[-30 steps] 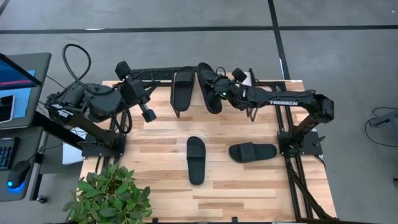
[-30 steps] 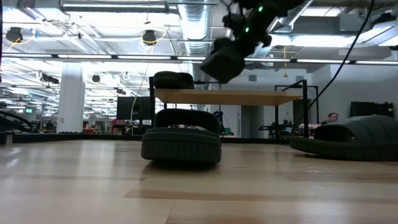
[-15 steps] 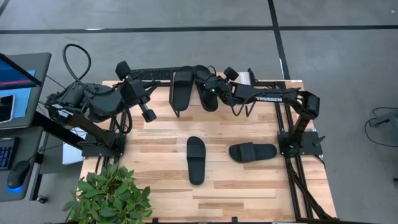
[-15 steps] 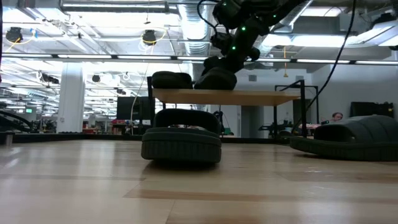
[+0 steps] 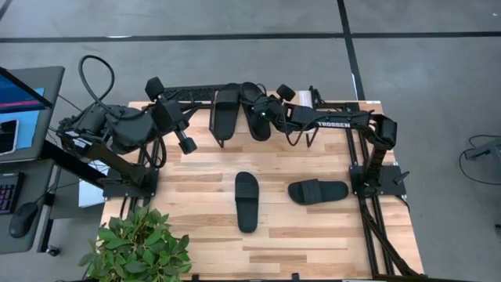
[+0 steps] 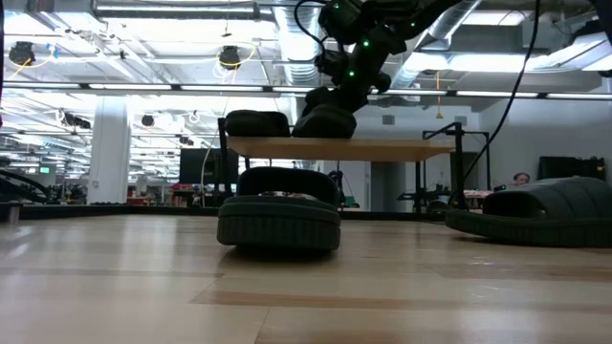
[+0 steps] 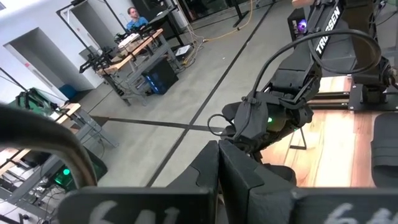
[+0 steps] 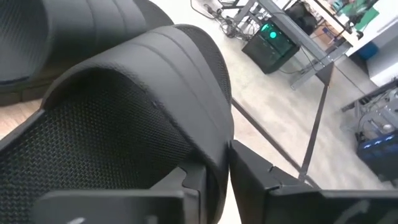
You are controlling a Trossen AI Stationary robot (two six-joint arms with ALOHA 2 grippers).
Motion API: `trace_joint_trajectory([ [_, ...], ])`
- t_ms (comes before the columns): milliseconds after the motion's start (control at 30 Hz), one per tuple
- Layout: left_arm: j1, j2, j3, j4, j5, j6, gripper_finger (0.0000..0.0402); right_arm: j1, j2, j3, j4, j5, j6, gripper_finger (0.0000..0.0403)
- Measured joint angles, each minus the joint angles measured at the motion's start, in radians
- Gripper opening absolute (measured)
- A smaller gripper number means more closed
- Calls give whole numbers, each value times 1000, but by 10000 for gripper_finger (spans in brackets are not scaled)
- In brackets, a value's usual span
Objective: Pick and place slides into the shelf
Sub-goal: Put the black slide on the shelf
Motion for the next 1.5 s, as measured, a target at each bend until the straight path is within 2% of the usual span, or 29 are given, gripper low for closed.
trace_joint_trajectory([
  [267,0,0,0,-20,0,-15,0,8,0,0,-19,-5,-33,115],
  [467,0,0,0,-20,0,-15,0,23,0,54,-147,-9,-2,164],
  [633,0,0,0,-39,0,-22,0,47,0,105,-222,-6,0,184],
  [833,0,0,0,-65,-1,-44,0,102,-2,188,-328,15,-1,188],
  [933,0,0,0,-65,-2,-45,0,137,-23,215,-366,74,-29,178],
  [1000,0,0,0,-65,-4,-49,0,154,-49,217,-397,90,-50,157],
  [1067,0,0,0,-68,-6,-50,0,157,-86,217,-437,90,-51,119],
  [1167,0,0,0,-72,-21,-51,0,127,-141,217,-527,71,-23,34],
  [1200,0,0,0,-72,-24,-53,0,106,-156,217,-549,37,-9,18],
  [1367,0,0,0,-73,-24,-63,0,-34,-186,199,-537,-229,8,3],
  [1500,0,0,0,-85,-25,-77,0,-131,-179,169,-484,-323,39,1],
])
